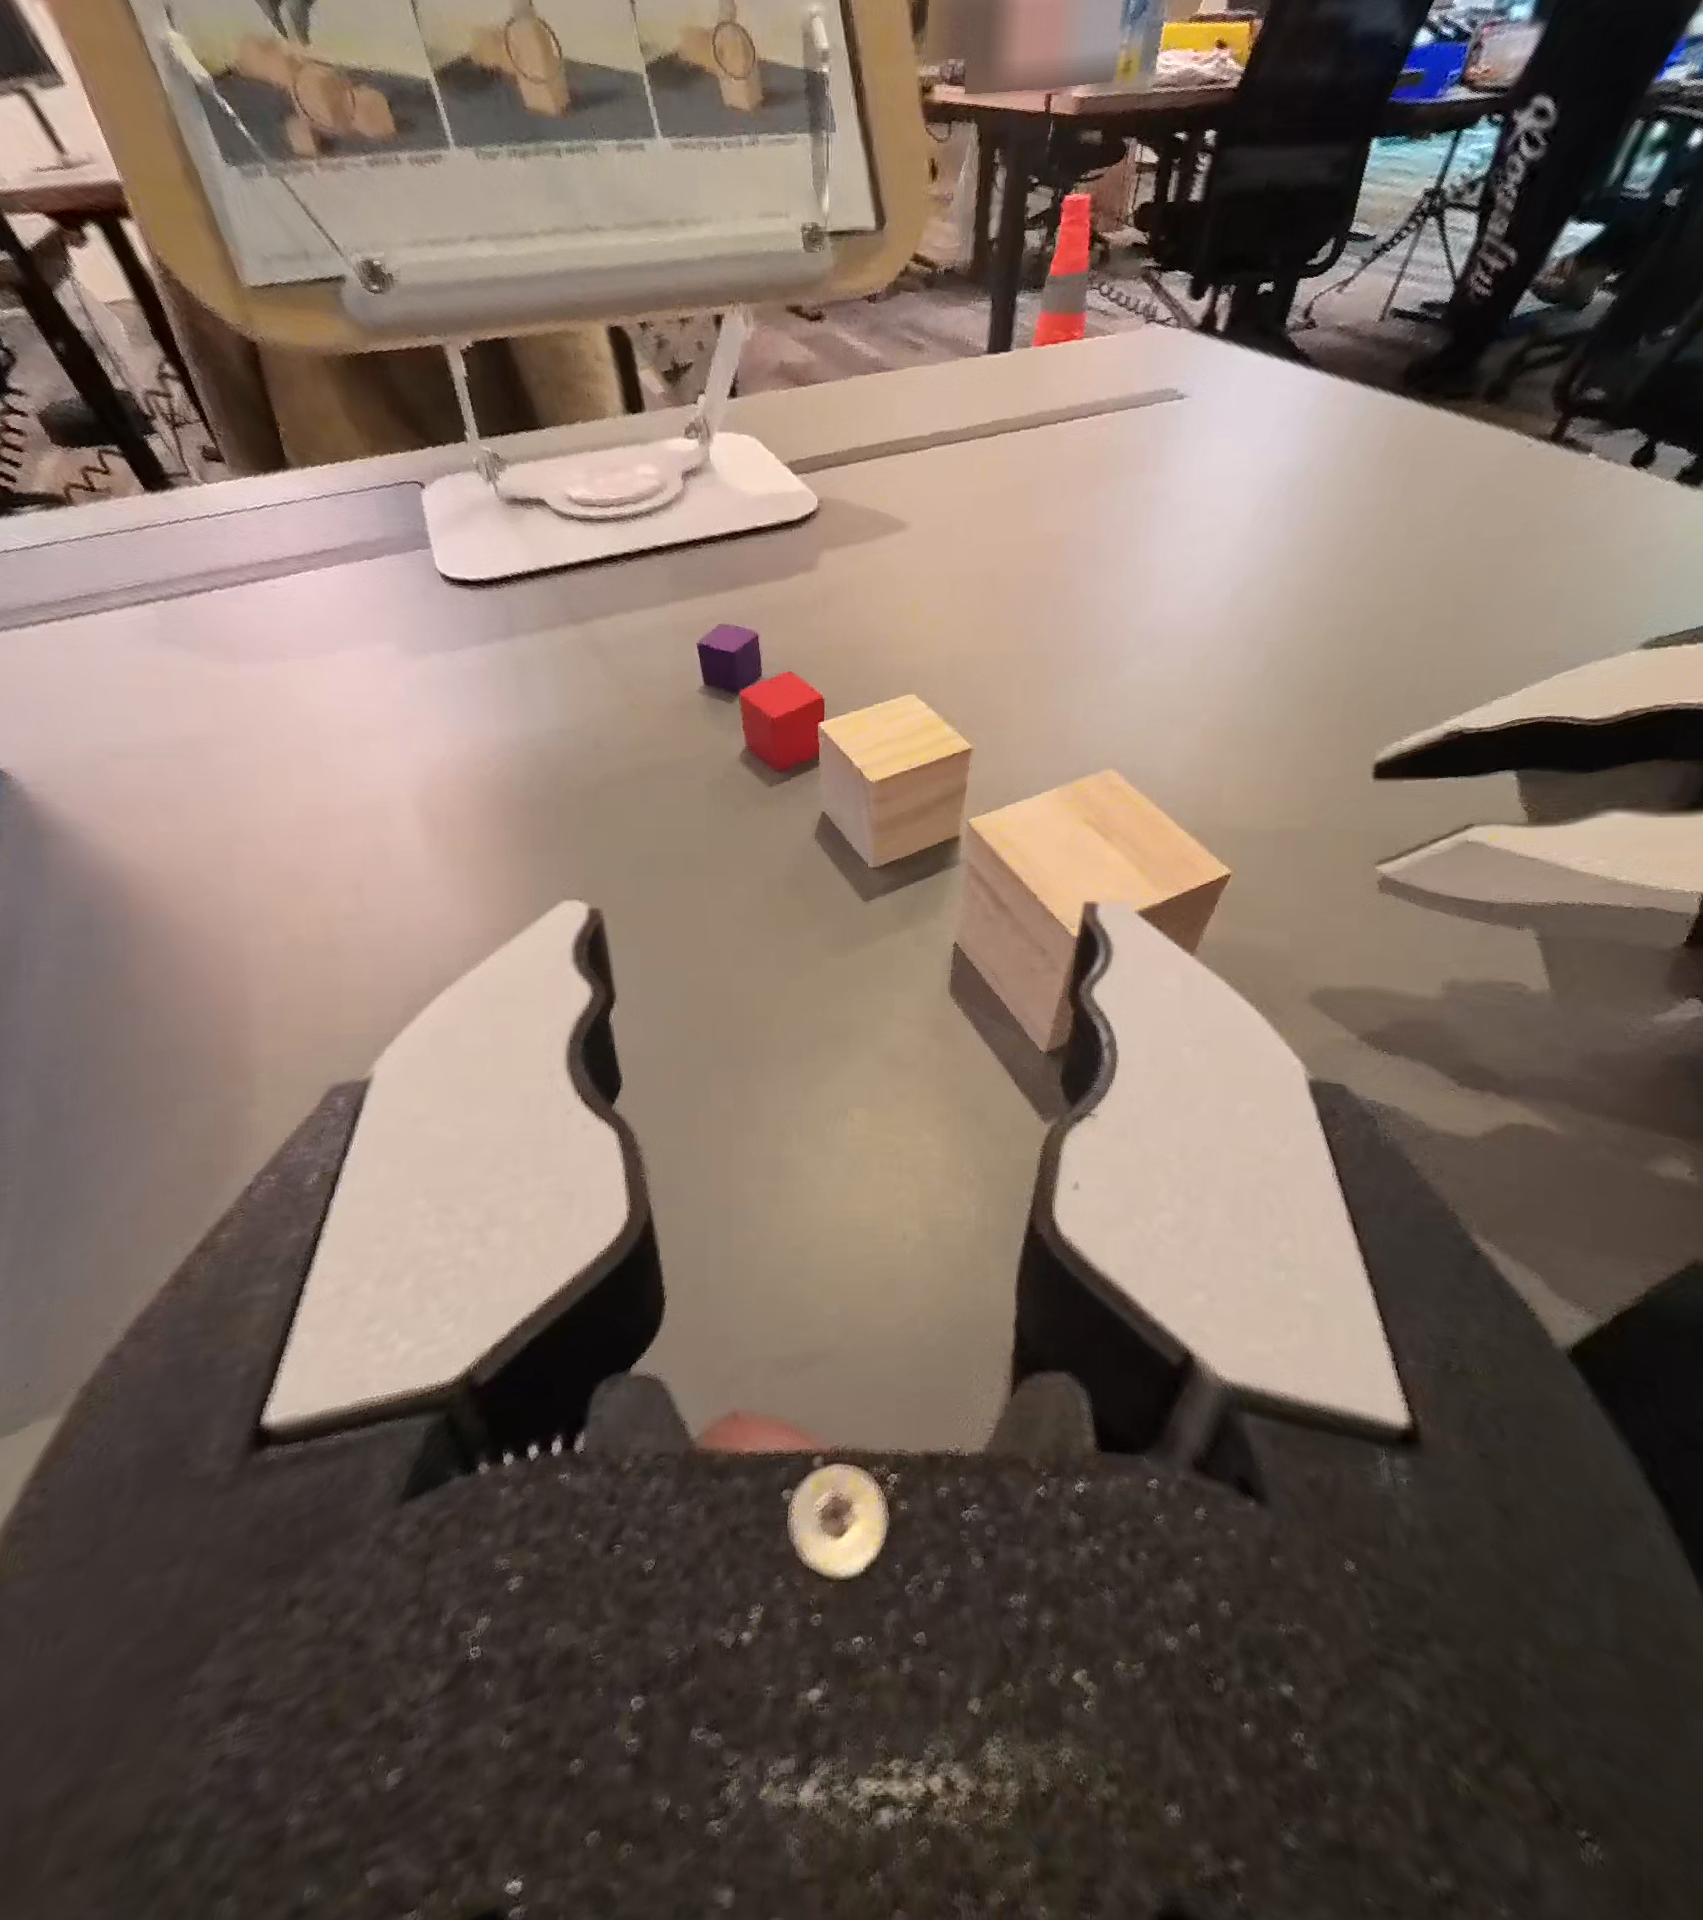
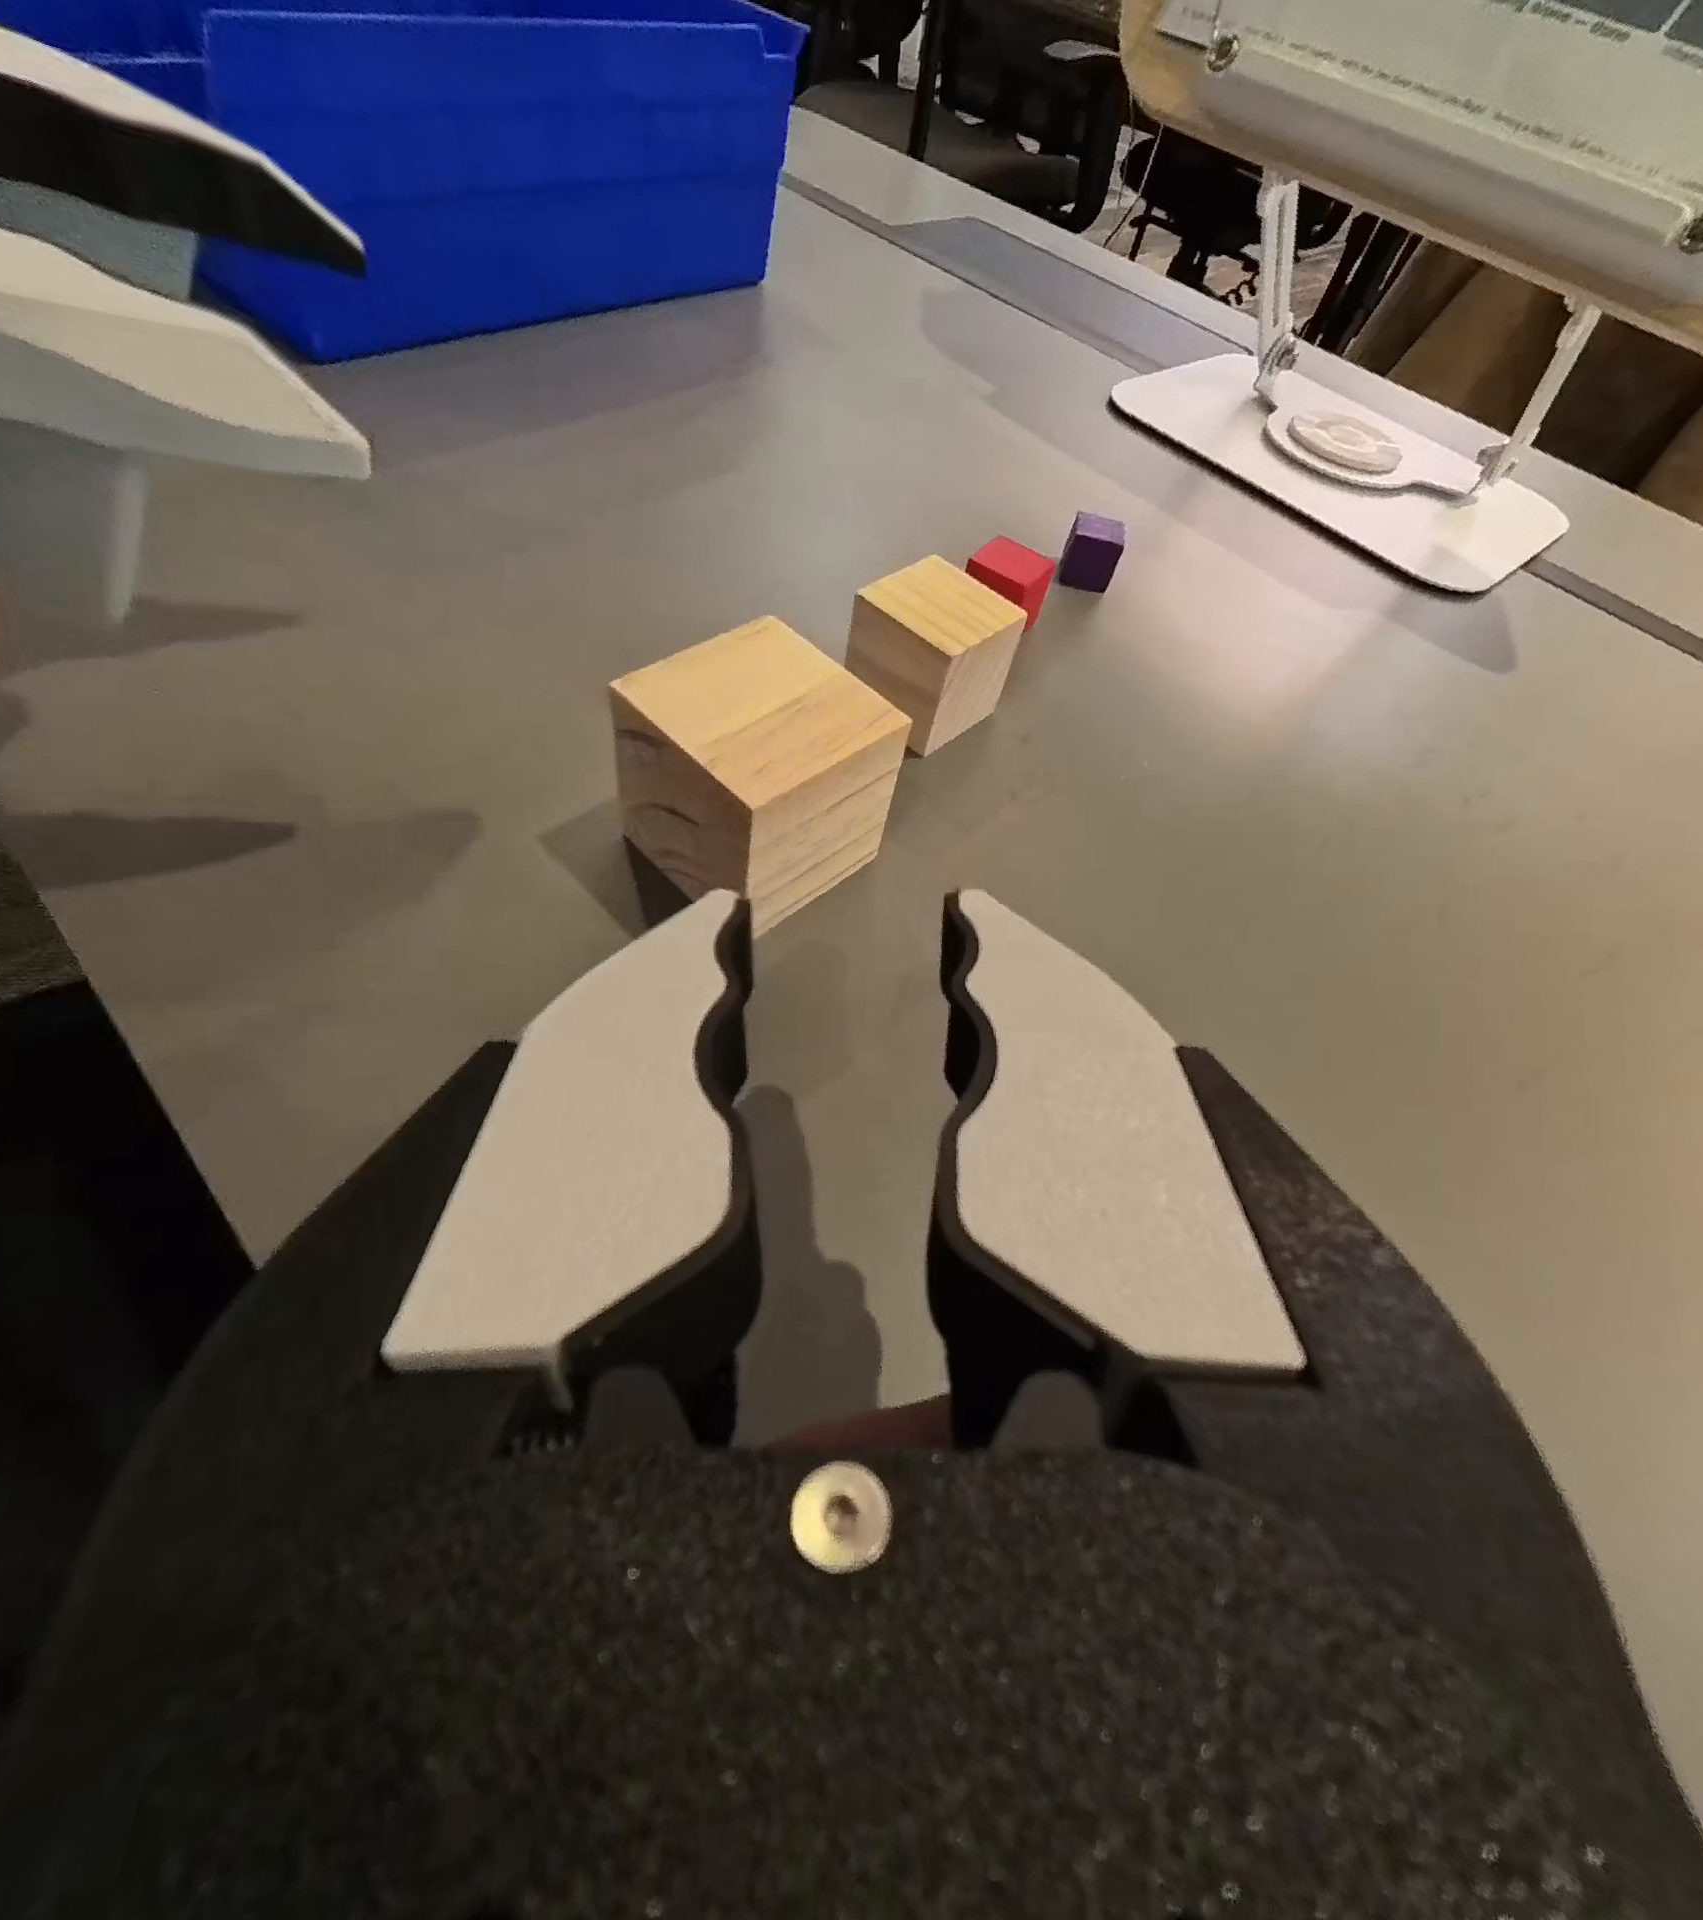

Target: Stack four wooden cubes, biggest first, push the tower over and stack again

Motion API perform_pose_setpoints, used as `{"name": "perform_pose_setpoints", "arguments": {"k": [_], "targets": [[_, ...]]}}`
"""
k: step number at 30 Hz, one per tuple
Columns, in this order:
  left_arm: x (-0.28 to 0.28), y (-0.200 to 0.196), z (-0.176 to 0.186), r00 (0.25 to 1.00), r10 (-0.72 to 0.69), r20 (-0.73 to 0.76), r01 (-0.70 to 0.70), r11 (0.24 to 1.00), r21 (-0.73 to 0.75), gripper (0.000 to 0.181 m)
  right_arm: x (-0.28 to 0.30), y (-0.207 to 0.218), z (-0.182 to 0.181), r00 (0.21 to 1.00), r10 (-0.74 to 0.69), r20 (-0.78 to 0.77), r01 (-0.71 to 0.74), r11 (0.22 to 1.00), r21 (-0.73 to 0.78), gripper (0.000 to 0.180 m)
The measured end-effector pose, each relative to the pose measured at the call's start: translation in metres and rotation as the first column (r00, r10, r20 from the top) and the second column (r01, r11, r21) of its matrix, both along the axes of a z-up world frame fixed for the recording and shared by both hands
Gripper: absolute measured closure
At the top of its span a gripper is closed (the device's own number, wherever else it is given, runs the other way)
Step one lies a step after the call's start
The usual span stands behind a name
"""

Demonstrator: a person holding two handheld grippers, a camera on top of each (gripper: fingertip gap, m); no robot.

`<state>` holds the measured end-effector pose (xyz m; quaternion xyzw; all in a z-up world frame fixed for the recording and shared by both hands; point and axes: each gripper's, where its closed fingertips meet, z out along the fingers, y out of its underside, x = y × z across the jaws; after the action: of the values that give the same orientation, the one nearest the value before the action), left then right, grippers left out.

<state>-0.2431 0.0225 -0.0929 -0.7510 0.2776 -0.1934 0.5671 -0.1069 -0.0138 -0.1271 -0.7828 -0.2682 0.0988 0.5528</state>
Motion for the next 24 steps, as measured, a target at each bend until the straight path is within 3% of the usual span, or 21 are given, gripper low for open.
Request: {"name": "perform_pose_setpoints", "arguments": {"k": [4,7,9,11,14,17,19,24], "targets": [[0.002,-0.005,-0.003,0.999,-0.037,0.006,0.037,0.998,-0.045,0.101,-0.008,-0.003,0.011,0.998,0.055,-0.012,-0.054,0.998,0.04,0.135],[-0.002,-0.003,-0.003,0.999,-0.044,0.01,0.044,0.998,-0.043,0.108,-0.023,0.006,0.034,0.967,0.189,0.17,-0.202,0.977,0.062,0.133],[-0.004,-0.001,-0.003,0.999,-0.041,0.019,0.042,0.998,-0.045,0.111,-0.038,0.007,0.026,0.883,0.366,0.295,-0.361,0.93,-0.074,0.118],[-0.005,0.001,-0.004,0.999,-0.044,0.026,0.045,0.997,-0.064,0.111,-0.039,0.021,0.01,0.807,0.455,0.376,-0.418,0.89,-0.18,0.108],[-0.007,0.004,-0.006,0.999,-0.046,0.016,0.047,0.997,-0.056,0.111,-0.043,0.038,-0.009,0.765,0.549,0.336,-0.472,0.833,-0.289,0.101],[-0.008,0.003,-0.007,0.998,-0.057,-0.001,0.057,0.997,-0.052,0.112,-0.048,0.046,-0.031,0.738,0.591,0.324,-0.49,0.801,-0.344,0.102],[-0.009,0.001,-0.006,0.998,-0.064,0.002,0.064,0.997,-0.048,0.113,-0.05,0.051,-0.041,0.72,0.604,0.341,-0.506,0.794,-0.337,0.117],[-0.01,-0.003,-0.008,0.997,-0.073,-0.036,0.072,0.997,-0.025,0.116,-0.044,0.067,-0.014,0.718,0.589,0.371,-0.517,0.808,-0.282,0.117]]}}
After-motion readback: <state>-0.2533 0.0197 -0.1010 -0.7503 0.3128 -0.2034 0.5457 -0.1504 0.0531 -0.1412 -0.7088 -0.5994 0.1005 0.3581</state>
